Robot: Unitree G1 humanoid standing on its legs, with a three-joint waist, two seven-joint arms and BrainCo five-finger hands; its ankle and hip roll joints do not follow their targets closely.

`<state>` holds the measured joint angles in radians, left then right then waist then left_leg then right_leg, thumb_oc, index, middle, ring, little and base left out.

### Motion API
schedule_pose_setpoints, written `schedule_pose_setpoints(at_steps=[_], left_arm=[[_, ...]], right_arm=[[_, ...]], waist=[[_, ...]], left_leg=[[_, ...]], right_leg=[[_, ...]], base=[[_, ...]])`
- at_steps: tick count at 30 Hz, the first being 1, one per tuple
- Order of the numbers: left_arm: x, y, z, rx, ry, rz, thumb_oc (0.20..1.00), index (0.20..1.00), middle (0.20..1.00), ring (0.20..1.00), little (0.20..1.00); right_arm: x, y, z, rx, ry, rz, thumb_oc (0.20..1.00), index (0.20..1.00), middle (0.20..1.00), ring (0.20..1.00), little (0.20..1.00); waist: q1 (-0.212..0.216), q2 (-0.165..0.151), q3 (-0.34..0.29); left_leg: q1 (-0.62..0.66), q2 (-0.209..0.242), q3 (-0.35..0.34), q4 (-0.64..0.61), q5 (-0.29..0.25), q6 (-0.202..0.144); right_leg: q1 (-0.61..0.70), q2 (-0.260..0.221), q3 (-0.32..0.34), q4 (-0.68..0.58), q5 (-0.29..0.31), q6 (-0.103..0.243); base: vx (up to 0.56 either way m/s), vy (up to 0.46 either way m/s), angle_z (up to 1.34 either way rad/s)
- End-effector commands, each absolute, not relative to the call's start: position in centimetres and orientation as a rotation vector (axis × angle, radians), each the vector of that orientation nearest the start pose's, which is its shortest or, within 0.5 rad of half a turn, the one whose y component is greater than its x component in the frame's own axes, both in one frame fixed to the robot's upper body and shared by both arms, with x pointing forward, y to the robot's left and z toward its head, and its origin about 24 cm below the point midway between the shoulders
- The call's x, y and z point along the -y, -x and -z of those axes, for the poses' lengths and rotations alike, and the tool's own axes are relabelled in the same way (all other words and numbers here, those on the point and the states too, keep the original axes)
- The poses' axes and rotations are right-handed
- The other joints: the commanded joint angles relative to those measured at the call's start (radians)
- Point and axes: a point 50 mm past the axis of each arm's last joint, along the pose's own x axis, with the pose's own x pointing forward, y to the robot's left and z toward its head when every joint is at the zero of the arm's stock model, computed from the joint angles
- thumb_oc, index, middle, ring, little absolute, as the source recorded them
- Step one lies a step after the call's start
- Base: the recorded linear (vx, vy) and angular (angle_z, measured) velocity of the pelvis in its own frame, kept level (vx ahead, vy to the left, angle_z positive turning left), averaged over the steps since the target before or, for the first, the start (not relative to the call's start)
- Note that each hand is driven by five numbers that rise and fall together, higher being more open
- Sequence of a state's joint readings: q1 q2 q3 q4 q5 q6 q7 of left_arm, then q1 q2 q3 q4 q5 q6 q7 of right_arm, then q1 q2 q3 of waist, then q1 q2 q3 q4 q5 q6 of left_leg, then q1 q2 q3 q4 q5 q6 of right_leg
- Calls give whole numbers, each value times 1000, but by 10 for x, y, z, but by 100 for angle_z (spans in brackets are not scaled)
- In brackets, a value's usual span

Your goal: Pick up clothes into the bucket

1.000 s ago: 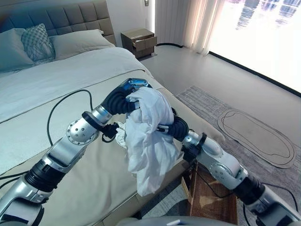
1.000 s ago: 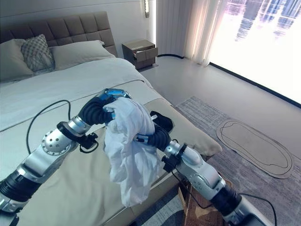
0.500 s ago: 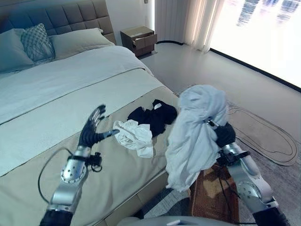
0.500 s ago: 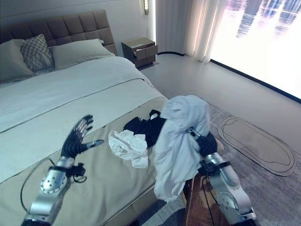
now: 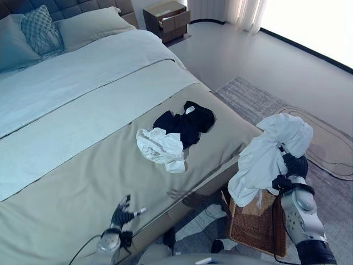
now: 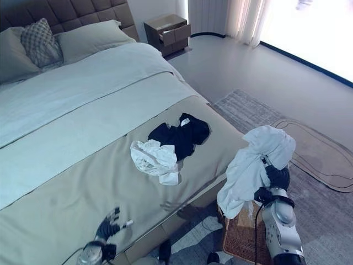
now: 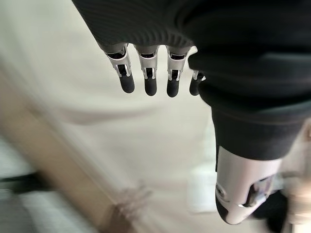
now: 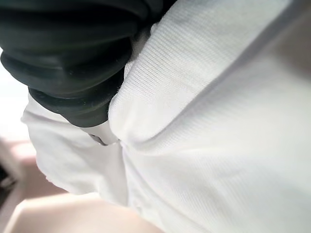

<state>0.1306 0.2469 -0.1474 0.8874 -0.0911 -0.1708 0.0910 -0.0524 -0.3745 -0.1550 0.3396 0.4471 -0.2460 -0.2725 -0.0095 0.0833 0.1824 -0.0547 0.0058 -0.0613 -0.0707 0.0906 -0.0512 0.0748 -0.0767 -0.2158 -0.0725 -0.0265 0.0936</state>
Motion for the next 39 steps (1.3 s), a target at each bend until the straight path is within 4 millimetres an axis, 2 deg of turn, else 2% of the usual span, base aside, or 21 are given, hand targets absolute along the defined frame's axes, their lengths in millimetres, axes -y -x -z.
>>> schedule_pose_setpoints(at_steps=[1, 6, 7, 10, 11, 18, 21, 22, 23, 28, 29, 30, 31, 32, 33, 34, 35, 36, 37, 38, 39], left_arm=[[-226, -146, 127, -783, -262, -136, 1000, 1000, 1000, 1000, 1000], [-222, -147, 130, -798, -256, -139, 1000, 1000, 1000, 1000, 1000], [-221, -146, 130, -795, -240, -147, 1000, 1000, 1000, 1000, 1000], [-218, -148, 129, -780, -224, -152, 1000, 1000, 1000, 1000, 1000], [-215, -151, 128, -769, -227, -144, 1000, 1000, 1000, 1000, 1000], [-203, -170, 117, -682, -172, -146, 1000, 1000, 1000, 1000, 1000], [-193, -188, 106, -605, -132, -139, 1000, 1000, 1000, 1000, 1000], [-192, -188, 106, -604, -132, -139, 1000, 1000, 1000, 1000, 1000], [-186, -192, 103, -585, -126, -116, 1000, 1000, 1000, 1000, 1000], [-175, -203, 94, -530, -121, -89, 1000, 1000, 1000, 1000, 1000], [-173, -203, 95, -532, -123, -82, 1000, 1000, 1000, 1000, 1000], [-173, -205, 94, -526, -122, -83, 1000, 1000, 1000, 1000, 1000], [-171, -204, 93, -524, -119, -83, 1000, 1000, 1000, 1000, 1000], [-169, -207, 91, -511, -116, -79, 1000, 1000, 1000, 1000, 1000], [-169, -205, 93, -522, -119, -78, 1000, 1000, 1000, 1000, 1000], [-168, -208, 91, -511, -119, -77, 1000, 1000, 1000, 1000, 1000], [-168, -206, 92, -516, -122, -76, 1000, 1000, 1000, 1000, 1000], [-168, -209, 91, -514, -125, -82, 1000, 1000, 1000, 1000, 1000], [-168, -207, 93, -521, -125, -81, 1000, 1000, 1000, 1000, 1000], [-170, -208, 92, -517, -129, -93, 1000, 1000, 1000, 1000, 1000], [-171, -212, 90, -504, -128, -99, 1000, 1000, 1000, 1000, 1000]], right_arm=[[313, -263, -82, 243, 0, 640, 200, 200, 200, 200, 200], [327, -275, -84, 198, 54, 706, 200, 200, 200, 200, 200], [336, -279, -82, 162, 74, 754, 200, 200, 200, 200, 200], [344, -283, -83, 133, 104, 783, 200, 200, 200, 200, 200], [353, -287, -86, 104, 155, 816, 200, 200, 200, 200, 200], [370, -292, -92, 39, 244, 885, 200, 200, 200, 200, 200], [382, -293, -100, -1, 334, 916, 200, 200, 200, 200, 200], [383, -294, -101, 0, 334, 916, 307, 307, 307, 307, 307], [390, -292, -102, -36, 377, 933, 1000, 1000, 1000, 1000, 1000], [398, -294, -106, -119, 529, 928, 1000, 1000, 1000, 1000, 1000], [400, -292, -101, -156, 557, 926, 1000, 1000, 1000, 1000, 1000], [400, -294, -103, -150, 555, 927, 1000, 1000, 1000, 1000, 1000], [398, -293, -99, -172, 574, 917, 1000, 1000, 1000, 1000, 1000], [400, -293, -99, -181, 573, 925, 1000, 1000, 1000, 1000, 1000], [397, -295, -97, -185, 579, 913, 1000, 1000, 1000, 1000, 1000], [397, -295, -96, -192, 580, 913, 1000, 1000, 1000, 1000, 1000], [397, -293, -92, -208, 587, 908, 1000, 1000, 1000, 1000, 1000], [394, -294, -89, -219, 588, 899, 1000, 1000, 1000, 1000, 1000], [394, -293, -87, -226, 591, 897, 1000, 1000, 1000, 1000, 1000], [391, -293, -81, -243, 584, 885, 1000, 1000, 1000, 1000, 1000], [389, -294, -79, -242, 579, 880, 1000, 1000, 1000, 1000, 1000]], waist=[[6, -7, 51], [13, 26, 107], [20, 40, 130], [23, 51, 160], [22, 58, 196], [10, 75, 281], [-4, 83, 337], [-4, 83, 337], [-7, 89, 338], [-8, 99, 338], [-7, 101, 338], [-7, 103, 338], [-9, 103, 338], [-7, 107, 338], [-7, 105, 338], [-6, 107, 338], [-6, 106, 338], [-5, 106, 338], [-5, 105, 338], [-6, 103, 338], [-6, 102, 338]], left_leg=[[-25, -39, 6, 170, -129, 31], [-92, -58, 17, 233, -145, 38], [-118, -61, 23, 256, -150, 42], [-153, -62, 32, 281, -152, 45], [-189, -60, 40, 313, -160, 44], [-293, -53, 52, 371, -157, 40], [-362, -56, 59, 413, -153, 34], [-364, -56, 60, 415, -154, 34], [-410, -58, 64, 431, -151, 32], [-482, -58, 71, 433, -137, 28], [-469, -62, 64, 437, -166, 23], [-489, -60, 71, 431, -135, 28], [-481, -63, 65, 436, -162, 23], [-507, -64, 71, 427, -130, 28], [-490, -66, 64, 432, -159, 23], [-513, -65, 69, 422, -126, 28], [-493, -67, 62, 425, -155, 23], [-517, -65, 68, 414, -121, 27], [-495, -67, 62, 421, -152, 22], [-493, -67, 60, 412, -147, 21], [-514, -65, 66, 399, -114, 25]], right_leg=[[-158, -32, 37, 211, -57, -23], [-255, -46, 70, 292, -66, -27], [-288, -49, 85, 325, -71, -31], [-333, -53, 99, 364, -81, -34], [-376, -61, 107, 411, -95, -37], [-499, -72, 125, 513, -117, -44], [-578, -77, 134, 575, -128, -54], [-581, -77, 134, 577, -129, -54], [-632, -82, 138, 603, -132, -58], [-721, -81, 148, 625, -128, -63], [-717, -80, 155, 640, -161, -57], [-734, -82, 146, 628, -128, -63], [-734, -79, 156, 643, -159, -57], [-757, -82, 146, 631, -124, -64], [-744, -81, 156, 641, -156, -56], [-765, -82, 147, 626, -120, -62], [-748, -81, 154, 636, -153, -55], [-768, -83, 144, 618, -115, -60], [-750, -81, 153, 631, -149, -53], [-746, -79, 150, 617, -141, -52], [-763, -80, 140, 594, -102, -57]], base=[[-117, 61, 3], [-70, 50, 0], [-30, 11, -13], [-93, 7, -9], [-91, -17, -2], [-81, -31, -3], [-78, -30, -4], [-64, -41, -3], [0, 0, 0], [-3, -15, -4], [-14, -15, -4], [77, -25, 0], [-94, 1, -1], [74, -26, -1], [-98, 3, -1], [73, -24, 2], [-98, -1, 3], [77, -19, 6], [-13, -10, 7], [-11, -10, 7], [-100, 2, 3]])
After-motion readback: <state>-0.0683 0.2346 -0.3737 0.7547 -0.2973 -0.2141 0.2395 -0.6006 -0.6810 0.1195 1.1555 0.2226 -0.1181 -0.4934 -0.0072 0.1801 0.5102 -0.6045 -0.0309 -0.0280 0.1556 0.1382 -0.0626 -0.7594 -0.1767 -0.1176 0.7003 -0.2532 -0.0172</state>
